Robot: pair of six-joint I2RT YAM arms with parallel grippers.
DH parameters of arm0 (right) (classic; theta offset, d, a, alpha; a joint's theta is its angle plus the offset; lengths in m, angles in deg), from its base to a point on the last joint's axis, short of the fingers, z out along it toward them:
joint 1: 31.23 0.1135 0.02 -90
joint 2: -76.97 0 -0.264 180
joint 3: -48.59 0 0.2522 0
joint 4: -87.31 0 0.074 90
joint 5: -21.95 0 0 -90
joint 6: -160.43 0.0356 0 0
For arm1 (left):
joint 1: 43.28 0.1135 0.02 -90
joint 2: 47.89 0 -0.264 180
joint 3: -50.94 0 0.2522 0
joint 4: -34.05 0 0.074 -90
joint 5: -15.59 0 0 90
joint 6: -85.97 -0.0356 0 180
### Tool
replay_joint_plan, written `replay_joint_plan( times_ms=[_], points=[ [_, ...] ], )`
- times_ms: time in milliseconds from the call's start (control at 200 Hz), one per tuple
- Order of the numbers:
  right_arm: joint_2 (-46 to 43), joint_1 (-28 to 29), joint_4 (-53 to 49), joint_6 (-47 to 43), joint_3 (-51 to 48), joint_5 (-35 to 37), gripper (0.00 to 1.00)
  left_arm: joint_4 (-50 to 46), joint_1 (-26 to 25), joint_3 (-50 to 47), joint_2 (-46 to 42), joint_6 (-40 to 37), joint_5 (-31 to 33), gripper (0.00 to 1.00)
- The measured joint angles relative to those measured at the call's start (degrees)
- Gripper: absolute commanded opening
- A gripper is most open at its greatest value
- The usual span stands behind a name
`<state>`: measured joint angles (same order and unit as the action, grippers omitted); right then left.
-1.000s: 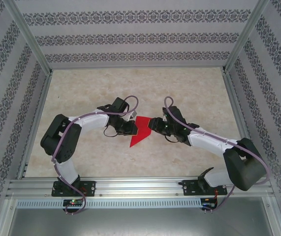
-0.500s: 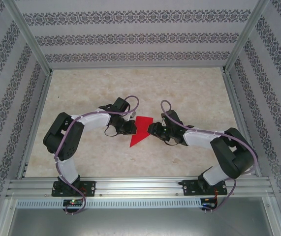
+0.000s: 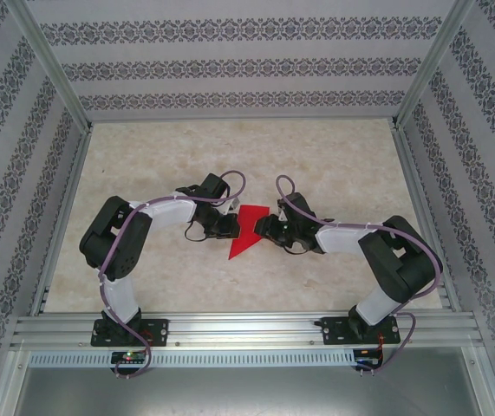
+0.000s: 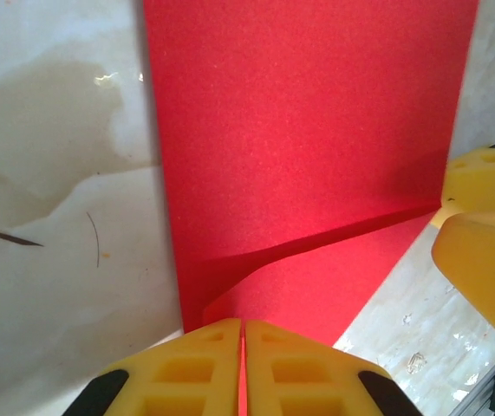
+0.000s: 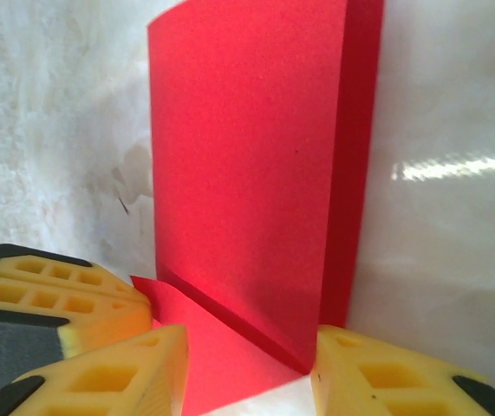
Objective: Fold a paper plane with a square sheet of paper (pick it up from the middle)
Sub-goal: Third fold the triangle at the center of the table, then fourth fold the wing at the center of the table.
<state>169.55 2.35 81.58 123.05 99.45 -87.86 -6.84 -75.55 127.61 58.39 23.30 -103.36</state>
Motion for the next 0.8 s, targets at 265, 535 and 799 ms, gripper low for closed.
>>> replay_joint_plan(
  times_ms=[265, 535, 799],
  points=[
    [2.1, 0.2, 1.1, 0.0, 1.2, -1.4, 0.41, 0.0, 0.0, 0.0, 0.1, -0.1, 0.6, 0.10],
    [4.8, 0.2, 1.7, -0.8, 2.6, -3.0, 0.23, 0.0, 0.0, -0.1, -0.3, -0.6, 0.9, 0.21],
    [5.4, 0.8, 2.2, -0.7, 2.6, -3.0, 0.13, 0.0, -0.1, -3.5, -7.4, -2.7, 1.7, 0.38]
  ],
)
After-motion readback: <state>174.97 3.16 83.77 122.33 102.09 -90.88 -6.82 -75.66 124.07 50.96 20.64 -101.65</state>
